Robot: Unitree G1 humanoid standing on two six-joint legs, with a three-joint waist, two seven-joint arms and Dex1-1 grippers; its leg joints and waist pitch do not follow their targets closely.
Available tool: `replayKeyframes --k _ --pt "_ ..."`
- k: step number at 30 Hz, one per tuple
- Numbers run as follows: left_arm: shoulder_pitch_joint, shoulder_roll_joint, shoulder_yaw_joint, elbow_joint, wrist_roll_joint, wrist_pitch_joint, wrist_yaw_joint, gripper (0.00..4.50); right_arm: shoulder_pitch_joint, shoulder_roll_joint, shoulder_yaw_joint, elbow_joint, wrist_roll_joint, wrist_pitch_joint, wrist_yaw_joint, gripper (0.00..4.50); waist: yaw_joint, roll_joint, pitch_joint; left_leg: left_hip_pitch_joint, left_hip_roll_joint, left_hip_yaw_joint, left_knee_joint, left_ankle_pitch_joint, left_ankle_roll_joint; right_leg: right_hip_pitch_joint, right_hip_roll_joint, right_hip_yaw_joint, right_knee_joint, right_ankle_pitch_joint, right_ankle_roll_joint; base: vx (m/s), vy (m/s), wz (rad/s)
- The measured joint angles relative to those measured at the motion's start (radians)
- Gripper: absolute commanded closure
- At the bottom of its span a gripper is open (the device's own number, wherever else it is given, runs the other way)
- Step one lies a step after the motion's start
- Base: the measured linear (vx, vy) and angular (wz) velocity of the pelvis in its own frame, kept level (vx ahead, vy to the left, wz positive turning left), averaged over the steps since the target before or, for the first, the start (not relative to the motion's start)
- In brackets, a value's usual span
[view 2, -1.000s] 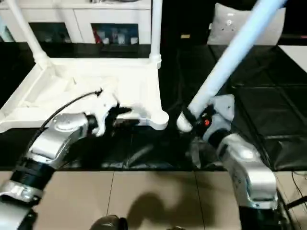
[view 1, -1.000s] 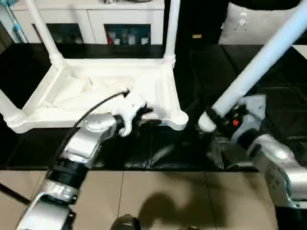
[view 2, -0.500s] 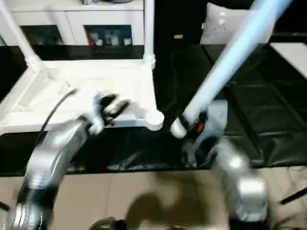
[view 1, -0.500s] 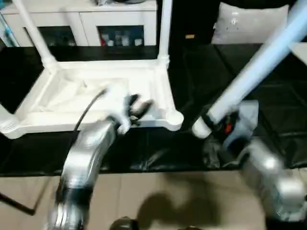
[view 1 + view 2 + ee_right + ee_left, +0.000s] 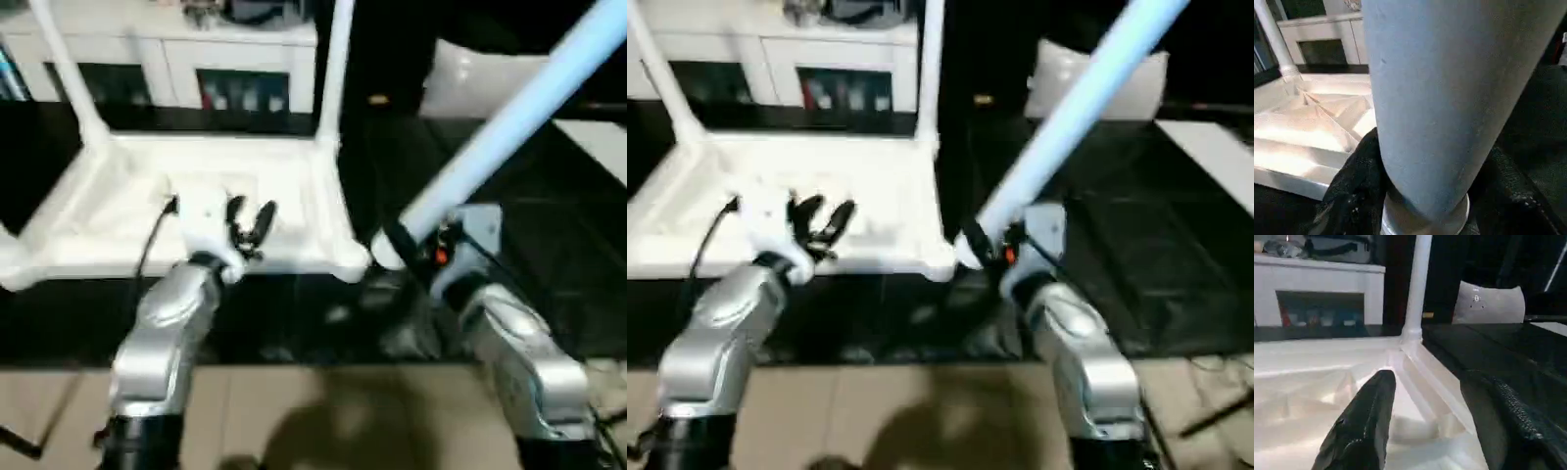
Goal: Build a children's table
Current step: Insert table leg to table base
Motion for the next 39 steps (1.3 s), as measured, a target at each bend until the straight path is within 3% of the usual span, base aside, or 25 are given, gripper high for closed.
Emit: replayKeyframes --k 2,3,4,5,6,8,9,11,12,13,14,17,19,20,21,22,23,25,26,27,29,30,32,35,39 --pt "0.012 0.016 0.010 -0.010 0.001 0.003 0.004 1.95 -0.005 0.005 0.024 -0.003 0.001 -0.003 0.014 2.59 -0.024 -0.007 -0.004 -0.001 -0.009 -0.003 -0.009 -0.005 0.008 -0.017 -0.004 0.009 0.019 -0.005 -0.028 0.135 0.048 0.02" --pt "0.019 0.022 0.018 -0.010 0.002 0.008 0.005 1.95 -0.004 0.005 0.028 -0.002 0.001 -0.005 0.017 2.59 -0.044 -0.012 -0.007 0.000 -0.012 -0.003 -0.006 -0.011 0.013 -0.045 -0.010 0.018 0.061 -0.004 -0.022 0.136 0.024 0.00" --pt "0.019 0.021 0.019 -0.010 0.002 0.011 0.005 1.95 -0.003 0.003 0.026 -0.002 0.000 -0.006 0.016 2.59 -0.054 -0.017 -0.010 0.000 -0.013 0.001 -0.005 -0.012 0.014 -0.073 -0.012 0.033 0.077 0.004 -0.008 0.107 -0.013 0.06" --pt "0.018 0.020 0.018 -0.010 0.002 0.014 0.006 1.95 -0.003 -0.002 0.026 -0.002 -0.003 -0.006 0.016 2.59 -0.064 -0.027 -0.014 0.000 -0.018 0.004 -0.005 -0.014 0.012 -0.102 -0.023 0.042 0.073 0.013 0.006 0.072 -0.056 0.07" --pt "0.016 0.018 0.017 -0.010 0.002 0.018 0.007 1.95 -0.002 -0.011 0.027 -0.001 -0.014 -0.010 0.016 2.59 -0.070 -0.049 -0.019 -0.001 -0.033 0.012 -0.001 -0.019 0.010 -0.113 -0.041 0.061 0.043 0.056 0.036 0.072 -0.056 0.07" --pt "0.018 0.002 -0.010 -0.009 0.002 0.026 0.007 1.95 0.008 -0.043 0.025 0.011 -0.037 -0.010 0.015 2.59 -0.057 -0.049 -0.019 -0.011 -0.038 0.008 0.027 -0.040 0.097 -0.096 -0.031 0.064 0.029 0.048 0.014 0.073 -0.114 0.03" --pt "0.017 -0.003 -0.035 -0.010 0.002 0.028 0.005 1.95 0.009 -0.054 0.019 0.022 -0.046 -0.008 0.014 2.59 -0.050 -0.049 -0.018 -0.026 -0.039 -0.002 0.053 -0.042 0.105 -0.078 -0.029 0.048 0.012 0.050 0.009 0.075 -0.121 0.01" --pt "0.015 0.002 -0.056 -0.023 0.003 0.029 0.002 1.95 0.009 -0.026 -0.028 0.021 -0.030 -0.008 0.003 2.59 -0.050 -0.023 -0.018 -0.046 -0.029 -0.007 0.028 -0.042 0.104 -0.043 -0.030 -0.012 -0.016 0.046 0.011 0.066 -0.042 0.35" --pt "0.019 0.010 -0.056 -0.029 0.005 0.029 0.002 1.95 0.007 -0.020 -0.037 0.020 -0.017 -0.008 0.004 2.59 -0.043 -0.003 -0.017 -0.038 -0.017 -0.014 0.010 -0.013 0.081 -0.021 -0.021 -0.040 -0.026 0.041 0.012 0.070 -0.013 0.52" --pt "0.026 0.021 -0.048 -0.029 0.006 0.029 0.003 1.95 0.005 -0.018 -0.026 0.020 -0.013 -0.009 0.008 2.59 -0.040 0.001 -0.014 -0.024 -0.001 -0.009 0.001 0.005 0.023 -0.009 -0.015 -0.042 -0.033 0.039 0.014 0.080 0.019 0.28" --pt "0.030 0.027 -0.039 -0.028 0.008 0.030 0.004 1.95 0.001 -0.015 -0.004 0.019 -0.011 -0.009 0.015 2.59 -0.039 0.005 -0.012 -0.017 -0.003 -0.011 -0.005 0.002 0.009 -0.006 -0.012 -0.040 -0.039 0.037 0.013 0.088 0.030 0.01" --pt "0.032 0.054 -0.011 -0.026 0.019 0.030 0.004 1.95 -0.002 -0.024 0.034 0.016 -0.014 -0.015 0.041 2.59 -0.059 -0.003 -0.014 0.001 -0.024 -0.012 -0.009 -0.009 0.017 -0.019 -0.010 0.006 0.003 0.021 -0.030 0.092 0.024 0.04" --pt "0.027 0.045 -0.023 -0.026 0.019 0.030 0.001 1.95 -0.001 -0.050 0.031 0.016 -0.022 -0.021 0.048 2.59 -0.080 -0.014 -0.015 0.012 -0.038 -0.001 -0.010 -0.015 0.019 -0.036 -0.024 0.035 0.015 0.014 0.011 0.091 -0.010 0.08" --pt "0.027 0.041 -0.028 -0.026 0.019 0.030 0.000 1.95 0.001 -0.057 0.023 0.017 -0.022 -0.022 0.048 2.59 -0.075 -0.019 -0.014 0.004 -0.040 0.003 -0.009 -0.020 0.031 -0.026 -0.023 0.038 0.012 0.012 0.020 0.098 -0.045 0.00" --pt "0.020 0.024 -0.050 -0.021 0.019 0.030 -0.001 1.95 0.010 -0.067 0.005 0.018 -0.023 -0.023 0.047 2.59 -0.064 -0.015 -0.016 -0.007 -0.038 0.002 0.009 -0.031 0.087 -0.022 -0.019 0.039 -0.001 0.014 0.016 0.098 -0.045 0.00" --pt "0.018 0.021 -0.073 -0.020 0.017 0.030 -0.007 1.95 0.011 -0.068 -0.005 0.021 -0.024 -0.023 0.047 2.59 -0.060 -0.011 -0.018 -0.020 -0.033 0.001 0.026 -0.031 0.088 -0.017 -0.012 0.039 -0.009 0.015 0.015 0.099 -0.041 -0.02" --pt "0.015 0.024 -0.086 -0.018 0.017 0.030 -0.009 1.95 0.010 -0.068 -0.015 0.021 -0.029 -0.023 0.047 2.59 -0.054 -0.006 -0.020 -0.027 -0.026 -0.003 0.026 -0.029 0.085 -0.013 -0.005 0.037 -0.014 0.015 0.014 0.079 -0.028 -0.04" --pt "0.012 0.045 -0.082 -0.013 0.017 0.030 -0.012 1.95 0.006 -0.060 -0.017 0.020 -0.036 -0.033 0.048 2.59 -0.051 0.014 -0.030 -0.033 -0.007 -0.012 0.007 -0.015 0.018 -0.010 0.011 0.023 -0.021 0.011 0.014 0.101 -0.017 -0.04" --pt "0.006 0.054 -0.075 -0.003 0.016 0.030 -0.017 1.95 0.003 -0.058 -0.006 0.020 -0.036 -0.039 0.052 2.59 -0.058 0.015 -0.029 -0.029 -0.009 -0.015 0.005 -0.015 0.012 -0.014 0.009 0.023 -0.021 0.012 0.012 0.149 0.016 0.00" --pt "0.008 0.063 -0.064 0.011 0.016 0.033 -0.019 1.91 0.000 -0.048 0.012 0.020 -0.035 -0.040 0.058 2.60 -0.068 0.015 -0.029 -0.027 -0.017 -0.018 0.006 -0.017 0.017 -0.034 0.001 0.025 0.000 0.011 0.005 0.149 0.016 0.00" --pt "-0.006 0.104 -0.060 0.039 0.008 0.043 -0.073 1.89 0.000 -0.055 0.018 0.018 -0.012 -0.040 0.078 2.60 -0.067 0.014 -0.029 -0.028 -0.031 -0.018 0.012 -0.017 0.017 -0.065 -0.011 0.059 0.041 0.012 0.010 0.049 0.008 0.02" --pt "-0.029 0.139 -0.078 0.062 0.004 0.046 -0.131 1.89 0.000 -0.071 0.013 0.017 -0.002 -0.041 0.092 2.60 -0.062 0.009 -0.031 -0.037 -0.042 -0.016 0.021 -0.016 0.015 -0.069 -0.013 0.089 0.034 -0.002 0.053 0.000 0.000 0.00" --pt "-0.066 0.185 -0.123 0.087 -0.003 0.043 -0.224 1.89 0.002 -0.097 -0.015 0.017 0.001 -0.049 0.105 2.60 -0.044 0.008 -0.032 -0.057 -0.044 -0.015 0.018 -0.008 0.009 -0.085 -0.011 0.093 0.050 0.002 0.053 0.000 0.000 0.00" --pt "-0.097 0.267 -0.191 0.157 -0.015 0.025 -0.383 1.89 0.002 -0.103 -0.047 0.018 0.025 -0.053 0.142 2.60 -0.035 0.006 -0.030 -0.055 -0.036 -0.012 0.001 0.003 -0.007 -0.088 -0.005 0.088 0.038 0.022 0.046 -0.054 -0.020 -0.02" --pt "-0.152 0.374 -0.253 0.279 -0.002 -0.053 -0.611 1.89 -0.028 -0.134 -0.040 0.049 0.031 -0.030 0.171 2.60 -0.040 0.007 -0.020 -0.035 -0.028 -0.004 -0.019 0.022 -0.009 -0.067 -0.003 0.086 0.012 0.041 0.029 -0.095 -0.005 -0.02"
